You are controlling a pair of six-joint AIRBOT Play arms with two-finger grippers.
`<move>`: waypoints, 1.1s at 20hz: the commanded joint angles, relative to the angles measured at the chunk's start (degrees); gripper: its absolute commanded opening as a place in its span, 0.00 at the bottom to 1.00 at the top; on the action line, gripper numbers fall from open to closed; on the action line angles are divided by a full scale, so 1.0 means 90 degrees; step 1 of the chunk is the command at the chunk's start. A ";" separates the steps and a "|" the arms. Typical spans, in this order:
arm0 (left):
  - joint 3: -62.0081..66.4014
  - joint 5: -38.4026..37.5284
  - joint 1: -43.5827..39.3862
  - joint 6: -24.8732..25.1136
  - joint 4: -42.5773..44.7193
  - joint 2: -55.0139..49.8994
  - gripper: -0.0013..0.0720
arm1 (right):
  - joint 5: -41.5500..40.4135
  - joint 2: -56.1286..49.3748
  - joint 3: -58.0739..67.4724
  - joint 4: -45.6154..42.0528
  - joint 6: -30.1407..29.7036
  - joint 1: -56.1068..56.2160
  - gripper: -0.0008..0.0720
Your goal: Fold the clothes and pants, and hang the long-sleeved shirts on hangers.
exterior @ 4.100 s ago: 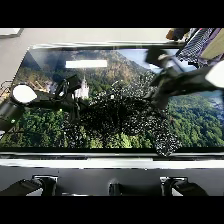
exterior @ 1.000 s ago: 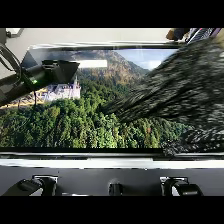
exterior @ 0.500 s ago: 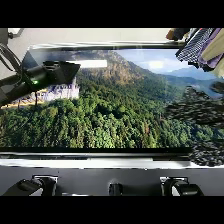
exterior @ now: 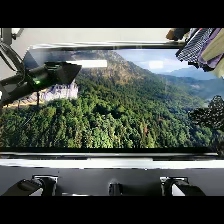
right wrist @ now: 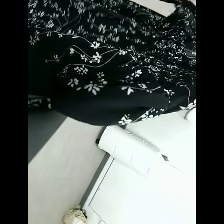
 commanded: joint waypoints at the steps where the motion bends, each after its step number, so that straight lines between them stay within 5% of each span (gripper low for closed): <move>1: -0.0002 0.0002 -0.0002 0.0000 0.0000 -0.0032 0.84 | -0.0493 -0.0291 0.0461 0.0481 0.0321 -0.0991 0.05; 14: -0.0002 0.0005 -0.0002 0.0005 0.0000 -0.0325 0.84 | -0.2227 -0.0372 0.0476 0.1069 0.1795 -0.3354 0.05; 22: -0.0002 0.0005 -0.0002 0.0005 0.0000 -0.0325 0.84 | -0.2839 -0.0894 0.0971 0.1972 0.2113 -0.4541 0.05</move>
